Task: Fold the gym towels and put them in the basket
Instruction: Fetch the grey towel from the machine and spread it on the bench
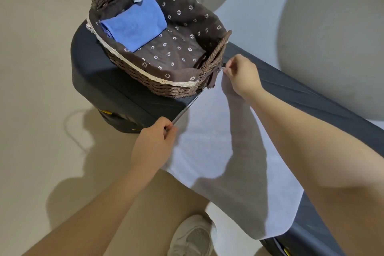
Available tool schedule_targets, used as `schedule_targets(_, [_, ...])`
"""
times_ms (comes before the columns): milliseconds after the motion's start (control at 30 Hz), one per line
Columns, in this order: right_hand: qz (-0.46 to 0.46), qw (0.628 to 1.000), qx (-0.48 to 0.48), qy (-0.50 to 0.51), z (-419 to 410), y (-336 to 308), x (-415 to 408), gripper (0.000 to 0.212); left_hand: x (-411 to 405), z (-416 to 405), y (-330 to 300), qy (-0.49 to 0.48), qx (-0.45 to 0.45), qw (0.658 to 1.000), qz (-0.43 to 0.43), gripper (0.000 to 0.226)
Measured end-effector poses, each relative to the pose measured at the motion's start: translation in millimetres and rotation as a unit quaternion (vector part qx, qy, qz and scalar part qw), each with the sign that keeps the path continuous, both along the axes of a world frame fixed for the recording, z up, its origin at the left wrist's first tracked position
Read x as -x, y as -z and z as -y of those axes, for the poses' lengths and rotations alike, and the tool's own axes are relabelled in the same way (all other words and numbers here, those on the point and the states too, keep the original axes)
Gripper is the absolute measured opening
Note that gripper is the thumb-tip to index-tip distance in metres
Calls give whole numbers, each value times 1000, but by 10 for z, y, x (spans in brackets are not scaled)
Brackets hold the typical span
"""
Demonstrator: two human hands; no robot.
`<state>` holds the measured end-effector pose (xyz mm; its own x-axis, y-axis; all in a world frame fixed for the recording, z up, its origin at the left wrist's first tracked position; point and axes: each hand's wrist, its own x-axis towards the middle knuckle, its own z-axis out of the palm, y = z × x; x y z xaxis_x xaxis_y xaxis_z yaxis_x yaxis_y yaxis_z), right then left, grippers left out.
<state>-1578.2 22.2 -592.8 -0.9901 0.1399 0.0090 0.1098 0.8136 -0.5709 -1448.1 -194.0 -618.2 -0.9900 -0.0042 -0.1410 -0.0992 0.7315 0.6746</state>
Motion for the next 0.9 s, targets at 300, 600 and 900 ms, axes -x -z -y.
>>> schedule_targets(300, [-1,1000,18,-21,-12,138,16,10,-35,126,3,-52,-16,999,1,15])
schedule_targets(600, [93,995,36,-24,-116,-13,-162,18,102,-29,-152,50,39,990,-128,17])
schedule_targets(900, [33,970,205,-129,-470,-816,-901,13,412,-1070,-841,170,-87,942,-277,43])
